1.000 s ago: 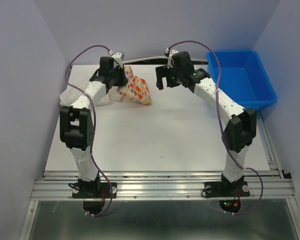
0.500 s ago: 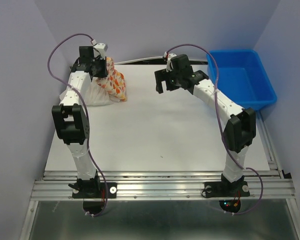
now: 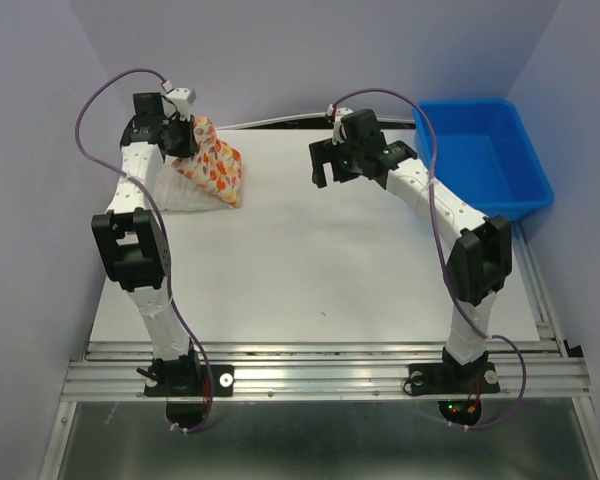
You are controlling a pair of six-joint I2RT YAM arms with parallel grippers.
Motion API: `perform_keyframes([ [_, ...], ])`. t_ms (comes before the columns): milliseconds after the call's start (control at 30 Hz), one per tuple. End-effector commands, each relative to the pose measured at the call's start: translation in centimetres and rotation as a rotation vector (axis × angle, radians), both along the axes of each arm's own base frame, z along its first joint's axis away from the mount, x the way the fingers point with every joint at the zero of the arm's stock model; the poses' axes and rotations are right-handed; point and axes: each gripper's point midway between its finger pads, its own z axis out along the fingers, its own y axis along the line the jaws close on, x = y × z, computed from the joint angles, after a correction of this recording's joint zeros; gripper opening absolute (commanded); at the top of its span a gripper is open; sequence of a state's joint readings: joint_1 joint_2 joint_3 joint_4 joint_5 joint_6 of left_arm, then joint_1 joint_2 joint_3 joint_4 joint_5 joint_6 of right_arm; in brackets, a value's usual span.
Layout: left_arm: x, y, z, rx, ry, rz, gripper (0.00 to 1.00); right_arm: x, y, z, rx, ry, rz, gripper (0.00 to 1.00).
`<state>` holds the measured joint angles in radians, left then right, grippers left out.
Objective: Fold and stack the skirts
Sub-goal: Neatly place the folded skirt to the corner
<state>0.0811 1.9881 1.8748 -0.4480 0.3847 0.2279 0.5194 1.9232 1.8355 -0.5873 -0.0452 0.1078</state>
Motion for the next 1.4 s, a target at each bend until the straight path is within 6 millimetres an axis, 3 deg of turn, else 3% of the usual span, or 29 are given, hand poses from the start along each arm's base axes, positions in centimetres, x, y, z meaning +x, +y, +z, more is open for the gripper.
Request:
perform_keyframes([
  [0,-0.2,1.6,7.6,0.017,-0.193,0.003,0.0,-0.2,0.5,0.7,0.008,-0.021,0.024,1.0],
  [200,0.7,4.5,5.3,-0.026,-0.182,0.05,0.0,-0.2,0.4,0.1,-0.006,-0.015,0.027,1.0],
  [333,1.3,6.7,2.2,-0.048,-0.135,0.079,0.0,-0.3,0.1,-0.5,-0.026,-0.004,0.023,1.0],
  [433,1.8,8.5,-1.5,-0.074,-0.072,0.1,0.0,-0.4,-0.1,-1.2,-0.04,0.009,0.023,1.0],
  [600,2.3,10.7,-4.9,-0.063,-0.025,0.124,0.0,-0.5,0.0,-2.0,-0.049,0.025,0.026,1.0],
  [667,2.5,11.5,-6.4,-0.06,0.001,0.136,0.05,-0.5,0.0,-2.1,-0.047,0.033,0.028,1.0],
  [800,2.7,13.0,-7.7,-0.049,0.01,0.174,0.13,-0.6,0.0,-2.5,-0.055,0.041,0.031,1.0],
  [1000,2.1,14.8,-7.2,-0.008,0.009,0.212,0.25,-1.0,-0.4,-2.8,-0.07,0.046,0.031,1.0],
  [1067,1.9,15.1,-6.4,0.011,0.004,0.214,0.4,-1.1,-0.6,-3.0,-0.078,0.048,0.031,1.0],
  [1133,1.6,15.2,-5.7,0.026,0.004,0.213,0.47,-1.0,-0.9,-3.0,-0.096,0.038,0.029,1.0],
  [1167,1.4,15.4,-4.2,0.049,-0.022,0.213,0.58,-1.1,-1.1,-2.7,-0.098,0.031,0.027,1.0],
  [1233,1.1,15.4,-2.5,0.066,-0.044,0.217,0.61,-1.0,-1.4,-2.2,-0.116,0.01,0.034,1.0],
  [1267,0.7,15.7,-0.7,0.089,-0.071,0.229,0.73,-0.9,-1.8,-1.9,-0.117,0.003,0.031,1.0],
  [1333,0.0,15.8,2.5,0.125,-0.112,0.233,0.85,-0.3,-3.5,-1.7,-0.159,-0.02,0.009,1.0],
  [1367,-0.2,15.8,3.6,0.139,-0.126,0.231,0.99,-0.1,-4.2,-1.6,-0.159,-0.022,-0.002,1.0],
])
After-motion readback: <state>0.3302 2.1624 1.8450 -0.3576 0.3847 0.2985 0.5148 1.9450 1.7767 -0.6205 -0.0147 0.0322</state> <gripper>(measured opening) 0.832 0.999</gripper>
